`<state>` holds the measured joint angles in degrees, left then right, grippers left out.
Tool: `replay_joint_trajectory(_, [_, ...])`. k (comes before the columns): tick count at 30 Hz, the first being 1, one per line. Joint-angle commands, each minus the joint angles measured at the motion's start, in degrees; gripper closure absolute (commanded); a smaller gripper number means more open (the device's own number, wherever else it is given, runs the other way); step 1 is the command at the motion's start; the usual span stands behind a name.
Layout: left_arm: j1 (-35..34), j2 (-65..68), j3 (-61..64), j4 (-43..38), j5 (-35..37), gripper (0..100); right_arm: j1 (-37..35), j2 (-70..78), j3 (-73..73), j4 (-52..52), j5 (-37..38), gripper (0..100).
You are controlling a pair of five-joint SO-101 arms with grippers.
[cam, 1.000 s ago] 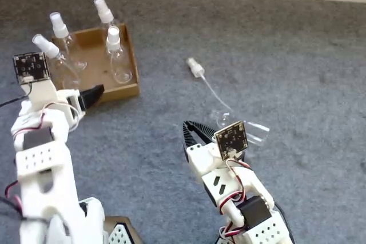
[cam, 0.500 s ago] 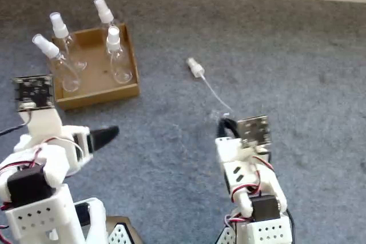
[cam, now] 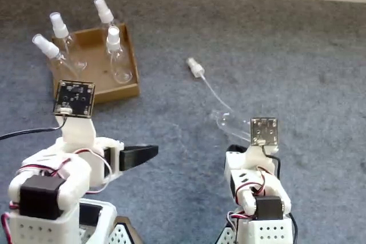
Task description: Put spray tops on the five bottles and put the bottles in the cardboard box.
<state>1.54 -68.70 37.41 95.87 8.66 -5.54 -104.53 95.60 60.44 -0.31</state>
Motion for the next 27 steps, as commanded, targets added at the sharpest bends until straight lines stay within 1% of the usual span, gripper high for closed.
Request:
replay_joint_trajectory(1, [5.4,8.0,-3.1,0.2,4.7,54,0.8,-0.8,6.5,3.0,-0.4,98.7])
replay_joint_trajectory(3, [7.4,13.4,-3.7,0.1,6.1,54,0.9,-0.8,6.5,4.4,-0.4,98.7])
replay_joint_trajectory(5, [9.7,18.5,-5.6,0.1,7.9,54,2.8,-0.8,6.5,5.9,-0.4,98.7])
replay_joint_trajectory(10, [18.6,28.4,-12.9,0.1,15.6,54,12.0,-0.8,6.6,6.4,-0.5,98.7])
replay_joint_trajectory(14, [25.2,35.2,-17.4,0.1,19.4,54,19.0,-0.7,6.6,6.5,-0.5,98.7])
replay_joint_trajectory(18, [26.4,42.0,-20.4,0.1,20.3,54,23.9,-0.7,6.6,9.0,-0.5,98.7])
replay_joint_trajectory(22, [26.8,46.5,-21.0,0.1,20.3,54,24.4,-0.7,6.6,9.3,-0.5,98.7])
replay_joint_trajectory(27, [26.9,47.0,-20.9,0.1,20.5,54,24.5,-0.7,6.6,10.9,-0.4,98.7])
